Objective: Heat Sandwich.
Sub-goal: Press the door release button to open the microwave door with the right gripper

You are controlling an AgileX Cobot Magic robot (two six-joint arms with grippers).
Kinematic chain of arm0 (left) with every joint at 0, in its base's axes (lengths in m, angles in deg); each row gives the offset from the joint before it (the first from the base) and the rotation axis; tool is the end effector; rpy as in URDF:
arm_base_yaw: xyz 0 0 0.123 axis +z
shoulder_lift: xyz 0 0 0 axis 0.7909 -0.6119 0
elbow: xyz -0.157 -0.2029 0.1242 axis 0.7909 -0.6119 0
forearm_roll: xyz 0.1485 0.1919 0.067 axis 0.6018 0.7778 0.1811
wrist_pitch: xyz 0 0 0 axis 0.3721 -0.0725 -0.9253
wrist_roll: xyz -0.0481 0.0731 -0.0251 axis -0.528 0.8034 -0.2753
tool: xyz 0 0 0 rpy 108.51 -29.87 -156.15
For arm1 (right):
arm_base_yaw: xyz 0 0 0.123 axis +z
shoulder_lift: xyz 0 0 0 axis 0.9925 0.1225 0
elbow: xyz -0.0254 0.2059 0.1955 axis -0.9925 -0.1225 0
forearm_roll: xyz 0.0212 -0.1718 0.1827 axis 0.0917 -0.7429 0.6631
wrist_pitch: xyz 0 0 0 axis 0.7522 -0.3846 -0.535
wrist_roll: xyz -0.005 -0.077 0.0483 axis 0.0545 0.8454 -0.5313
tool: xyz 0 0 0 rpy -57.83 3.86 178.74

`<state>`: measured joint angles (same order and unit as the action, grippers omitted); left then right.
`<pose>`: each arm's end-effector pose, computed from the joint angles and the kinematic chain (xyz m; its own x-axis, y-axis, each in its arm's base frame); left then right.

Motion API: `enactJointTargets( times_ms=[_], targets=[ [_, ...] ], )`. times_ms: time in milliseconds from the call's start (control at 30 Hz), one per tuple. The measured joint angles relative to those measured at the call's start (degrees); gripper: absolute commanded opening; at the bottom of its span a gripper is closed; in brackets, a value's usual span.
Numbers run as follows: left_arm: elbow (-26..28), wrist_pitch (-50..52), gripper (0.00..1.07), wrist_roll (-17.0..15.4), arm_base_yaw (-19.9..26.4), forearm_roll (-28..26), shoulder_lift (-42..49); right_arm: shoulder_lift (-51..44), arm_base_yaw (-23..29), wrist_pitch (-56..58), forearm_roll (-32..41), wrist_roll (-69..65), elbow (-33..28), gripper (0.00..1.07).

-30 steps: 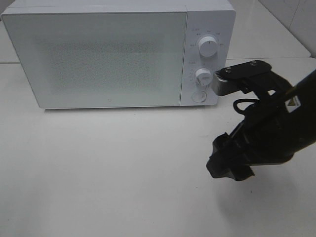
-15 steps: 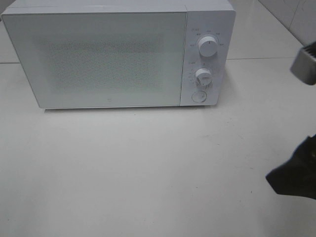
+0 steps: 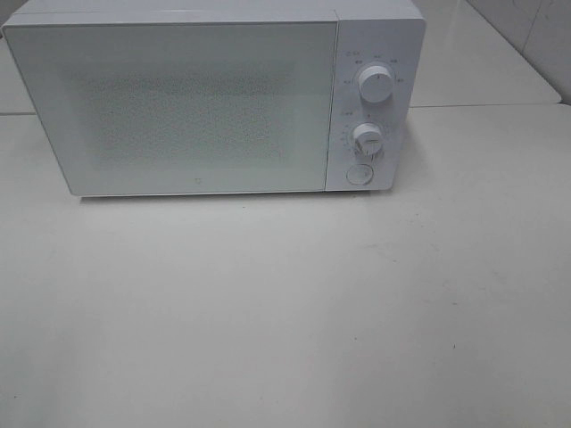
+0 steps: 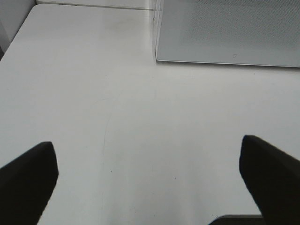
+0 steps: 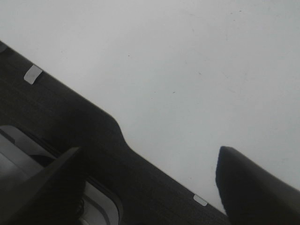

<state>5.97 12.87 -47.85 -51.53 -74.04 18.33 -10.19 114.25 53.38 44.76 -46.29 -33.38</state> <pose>-0.0083 -0.0055 0.2792 -0.4621 -0.0531 -0.8852 0.0179 0.9974 -0.0691 0.0463 0.0267 0.3110 -0.6297 -0.3897 -0.6720 -0.5152 0.8570 -0.0141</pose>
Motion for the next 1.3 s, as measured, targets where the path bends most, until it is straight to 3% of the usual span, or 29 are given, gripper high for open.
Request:
enactJointTargets(
  times_ms=[467, 900, 1300],
  targets=[
    [0.0, 0.0, 0.98, 0.0, 0.0, 0.0, 0.0, -18.11, -13.35, -0.06, -1.55, -2.92, -7.22, 0.74],
    [0.0, 0.0, 0.98, 0.0, 0.0, 0.0, 0.0, -25.55, -22.23, -4.58, -4.13, -6.07, -7.79, 0.74],
    [0.0, 0.0, 0.98, 0.0, 0.0, 0.0, 0.0, -25.55, -22.52, -8.25, -4.13, -6.13, -9.91, 0.74]
  ],
)
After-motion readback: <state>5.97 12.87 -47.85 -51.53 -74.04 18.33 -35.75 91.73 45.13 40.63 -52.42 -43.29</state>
